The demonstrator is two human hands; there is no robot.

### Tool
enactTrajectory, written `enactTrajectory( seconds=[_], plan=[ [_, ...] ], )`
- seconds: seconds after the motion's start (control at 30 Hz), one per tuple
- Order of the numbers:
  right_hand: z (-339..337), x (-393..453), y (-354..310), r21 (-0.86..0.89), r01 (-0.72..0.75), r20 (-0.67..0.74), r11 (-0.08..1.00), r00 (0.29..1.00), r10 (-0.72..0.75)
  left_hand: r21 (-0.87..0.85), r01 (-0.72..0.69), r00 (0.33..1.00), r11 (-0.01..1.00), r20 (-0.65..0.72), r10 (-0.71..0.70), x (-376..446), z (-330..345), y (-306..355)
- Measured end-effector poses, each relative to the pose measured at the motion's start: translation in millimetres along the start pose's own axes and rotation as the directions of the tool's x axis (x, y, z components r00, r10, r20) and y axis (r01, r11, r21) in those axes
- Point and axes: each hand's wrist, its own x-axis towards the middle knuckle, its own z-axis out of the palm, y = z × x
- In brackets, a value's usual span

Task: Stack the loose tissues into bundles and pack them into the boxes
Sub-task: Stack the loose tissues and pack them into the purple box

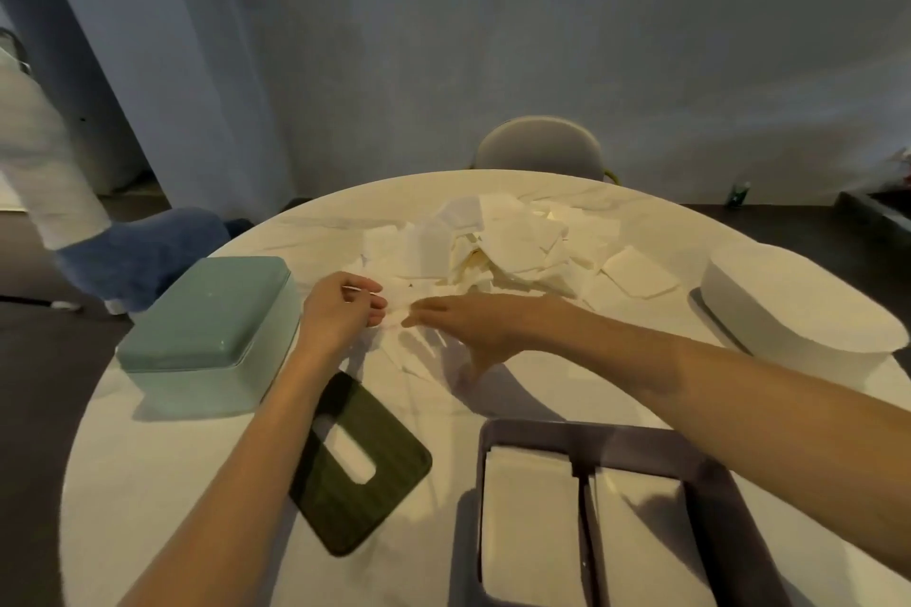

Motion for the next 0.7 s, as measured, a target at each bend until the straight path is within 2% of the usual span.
enactTrajectory(
  seconds=[0.13, 0.23, 0.33, 0.6, 0.63, 0.7],
  plan=[
    [-5.7, 39.8, -5.8, -0.258, 0.047, 0.023, 0.965, 0.999, -0.043, -0.183, 0.000, 0.997, 0.983, -0.081, -0.015, 20.3, -1.9, -16.1],
    [-6.5, 56.5, -8.2, -0.321, 0.039, 0.036, 0.946, 0.999, -0.029, -0.291, -0.008, 0.992, 0.957, -0.124, -0.029, 27.9, -2.0, -17.7],
    [-1.8, 70.2, -6.5, -0.289, 0.043, 0.004, 0.956, 0.999, -0.043, -0.343, -0.013, 0.990, 0.939, -0.139, -0.037, 31.0, -2.6, -20.7],
    [23.2, 76.9, 8.4, -0.263, -0.014, -0.345, 0.965, 0.935, -0.081, -0.356, -0.013, 0.994, 0.934, -0.102, -0.026, 31.1, -5.5, -25.7],
    [23.6, 74.3, 9.3, -0.215, -0.018, -0.373, 0.976, 0.925, -0.065, -0.352, -0.013, 0.995, 0.936, -0.096, -0.022, 30.6, -5.6, -25.8],
    [18.3, 66.5, 12.8, 0.005, -0.014, -0.446, 1.000, 0.895, 0.014, -0.356, -0.013, 0.997, 0.934, -0.078, -0.016, 30.3, -6.4, -27.1]
  ],
)
